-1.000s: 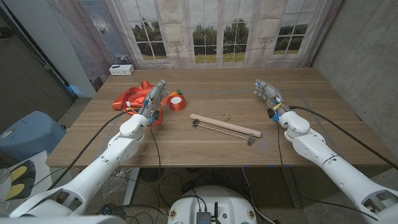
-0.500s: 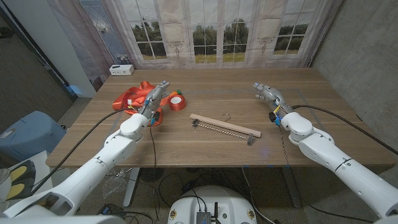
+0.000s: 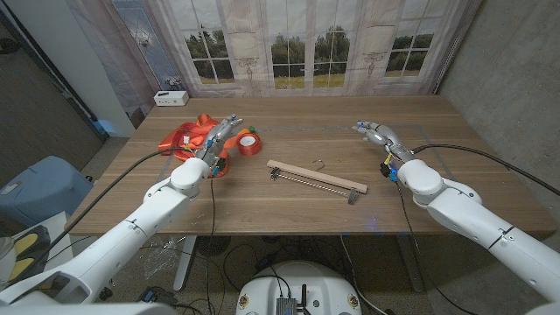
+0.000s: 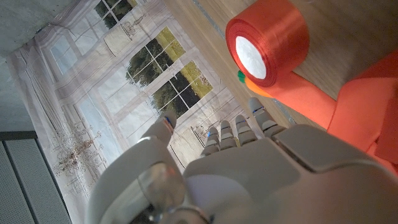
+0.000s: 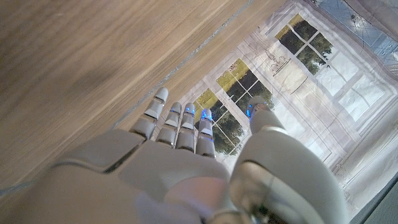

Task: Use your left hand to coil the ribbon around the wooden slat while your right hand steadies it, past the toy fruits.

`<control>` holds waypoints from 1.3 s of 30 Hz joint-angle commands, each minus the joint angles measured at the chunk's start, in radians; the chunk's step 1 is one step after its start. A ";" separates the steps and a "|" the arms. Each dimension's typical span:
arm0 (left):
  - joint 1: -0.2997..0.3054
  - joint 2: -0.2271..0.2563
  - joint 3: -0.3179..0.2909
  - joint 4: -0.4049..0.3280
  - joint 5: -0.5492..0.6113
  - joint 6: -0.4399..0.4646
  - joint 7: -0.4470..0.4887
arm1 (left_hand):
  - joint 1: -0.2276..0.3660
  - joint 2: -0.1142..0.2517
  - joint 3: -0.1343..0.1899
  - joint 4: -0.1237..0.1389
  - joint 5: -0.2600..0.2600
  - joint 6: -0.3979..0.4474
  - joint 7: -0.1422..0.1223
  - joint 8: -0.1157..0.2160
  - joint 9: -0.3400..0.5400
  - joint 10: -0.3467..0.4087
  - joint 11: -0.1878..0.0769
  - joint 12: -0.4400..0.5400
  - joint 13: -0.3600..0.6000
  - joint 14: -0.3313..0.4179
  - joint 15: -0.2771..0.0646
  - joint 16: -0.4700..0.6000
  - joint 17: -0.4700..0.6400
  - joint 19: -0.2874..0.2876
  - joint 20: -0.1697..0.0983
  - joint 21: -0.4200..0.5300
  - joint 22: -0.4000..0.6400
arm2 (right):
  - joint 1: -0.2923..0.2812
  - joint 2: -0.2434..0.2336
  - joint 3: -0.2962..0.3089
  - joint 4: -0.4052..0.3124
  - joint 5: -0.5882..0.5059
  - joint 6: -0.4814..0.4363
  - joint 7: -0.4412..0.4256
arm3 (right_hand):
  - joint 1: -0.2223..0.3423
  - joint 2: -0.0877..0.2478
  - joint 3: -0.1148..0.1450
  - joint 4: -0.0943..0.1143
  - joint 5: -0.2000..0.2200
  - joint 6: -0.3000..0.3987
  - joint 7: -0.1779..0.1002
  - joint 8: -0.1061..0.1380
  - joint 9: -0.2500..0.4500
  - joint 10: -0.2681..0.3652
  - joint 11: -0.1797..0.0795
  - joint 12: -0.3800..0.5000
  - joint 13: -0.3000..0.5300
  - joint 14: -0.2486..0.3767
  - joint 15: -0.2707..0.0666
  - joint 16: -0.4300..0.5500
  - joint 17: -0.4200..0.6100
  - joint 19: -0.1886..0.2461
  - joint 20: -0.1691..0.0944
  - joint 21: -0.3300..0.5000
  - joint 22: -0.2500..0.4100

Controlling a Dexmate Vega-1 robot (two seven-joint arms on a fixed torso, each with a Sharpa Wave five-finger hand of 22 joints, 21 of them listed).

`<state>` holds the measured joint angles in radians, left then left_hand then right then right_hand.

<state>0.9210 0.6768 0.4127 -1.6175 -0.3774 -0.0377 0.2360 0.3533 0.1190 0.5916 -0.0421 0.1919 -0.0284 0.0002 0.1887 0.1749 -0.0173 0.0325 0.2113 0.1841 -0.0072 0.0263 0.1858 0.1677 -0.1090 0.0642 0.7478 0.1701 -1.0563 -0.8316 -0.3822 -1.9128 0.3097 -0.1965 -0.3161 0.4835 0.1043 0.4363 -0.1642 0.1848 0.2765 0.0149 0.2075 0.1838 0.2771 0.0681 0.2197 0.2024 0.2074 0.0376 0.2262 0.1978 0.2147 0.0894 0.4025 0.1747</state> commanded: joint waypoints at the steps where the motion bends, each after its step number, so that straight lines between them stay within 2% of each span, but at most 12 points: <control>1: 0.018 0.045 0.011 -0.094 0.073 0.108 0.052 | 0.015 0.001 0.000 -0.014 -0.003 0.006 -0.002 0.006 0.001 0.007 0.001 0.005 0.002 0.012 0.003 0.007 0.000 0.000 0.006 -0.004 0.004 | -0.043 -0.086 -0.010 -0.169 -0.096 -0.173 -0.037 | 0.015 -0.001 0.004 -0.006 -0.003 0.012 -0.001 0.006 0.003 0.008 -0.004 0.009 0.003 0.012 -0.004 0.007 0.003 0.011 -0.002 -0.006 0.002; 12: 0.030 0.059 0.011 -0.127 0.098 0.125 0.056 | 0.014 0.005 -0.005 -0.020 -0.005 0.011 0.000 0.003 0.002 0.010 0.003 0.003 0.003 0.014 0.006 0.005 0.003 0.002 0.012 -0.012 0.005 | -0.067 -0.147 -0.031 -0.316 -0.186 -0.357 -0.053 | 0.026 -0.003 0.004 -0.006 -0.004 0.024 -0.010 0.007 0.003 0.022 -0.012 0.011 0.003 0.028 -0.018 0.012 0.003 0.026 0.000 -0.006 0.003; 16: 0.034 0.059 0.010 -0.130 0.100 0.125 0.055 | 0.011 0.010 -0.006 -0.018 -0.006 0.010 0.005 0.001 0.002 0.009 0.008 0.002 0.004 0.014 0.011 0.005 0.005 0.003 0.018 -0.015 0.005 | -0.057 -0.162 -0.057 -0.356 -0.224 -0.441 -0.048 | 0.029 -0.003 0.003 -0.005 -0.004 0.031 -0.014 0.008 0.004 0.031 -0.016 0.012 0.003 0.041 -0.027 0.018 0.005 0.034 0.002 -0.006 0.003; 20: 0.038 0.059 0.008 -0.131 0.101 0.123 0.053 | 0.010 0.011 -0.006 -0.018 -0.006 0.011 0.005 0.001 0.002 0.009 0.010 0.001 0.004 0.014 0.011 0.005 0.005 0.003 0.018 -0.016 0.005 | -0.058 -0.164 -0.065 -0.376 -0.236 -0.477 -0.046 | 0.032 -0.003 0.003 -0.004 -0.005 0.038 -0.018 0.009 0.004 0.036 -0.021 0.013 0.004 0.045 -0.032 0.019 0.005 0.038 0.000 -0.007 0.003; 26: 0.043 0.060 0.005 -0.129 0.100 0.114 0.049 | 0.007 0.014 -0.007 -0.016 -0.006 0.012 0.005 0.001 0.002 0.009 0.010 0.001 0.004 0.013 0.011 0.005 0.006 0.004 0.018 -0.018 0.006 | -0.031 -0.175 -0.122 -0.432 -0.297 -0.591 -0.037 | 0.037 -0.001 0.003 -0.004 -0.005 0.046 -0.020 0.010 0.004 0.045 -0.022 0.014 0.004 0.052 -0.038 0.022 0.006 0.043 0.001 -0.008 0.003; 39: 0.042 0.061 0.002 -0.123 0.097 0.104 0.035 | 0.003 0.018 -0.008 -0.014 -0.006 0.012 0.006 0.000 0.003 0.008 0.010 -0.001 0.004 0.012 0.011 0.004 0.007 0.006 0.019 -0.022 0.006 | 0.035 -0.195 -0.228 -0.490 -0.380 -0.727 0.027 | 0.046 0.000 0.003 -0.004 -0.004 0.052 -0.025 0.008 0.004 0.055 -0.030 0.014 0.004 0.065 -0.048 0.027 0.008 0.061 0.000 -0.006 0.003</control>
<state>0.9618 0.7357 0.4184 -1.7426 -0.2795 0.0765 0.2821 0.3570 0.1257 0.5828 -0.0580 0.1883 -0.0161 0.0018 0.1887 0.1747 -0.0080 0.0360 0.2113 0.1838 0.0057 0.0321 0.1858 0.1701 -0.1021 0.0787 0.7318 0.1749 -1.0687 -1.0104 -0.5286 -2.3472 0.0004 -0.8009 -0.3309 0.5178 0.1015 0.4362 -0.1641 0.1810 0.3165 -0.0073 0.2114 0.1836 0.3235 0.0357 0.2268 0.2021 0.2628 -0.0107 0.2446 0.2025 0.2629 0.0877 0.3948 0.1746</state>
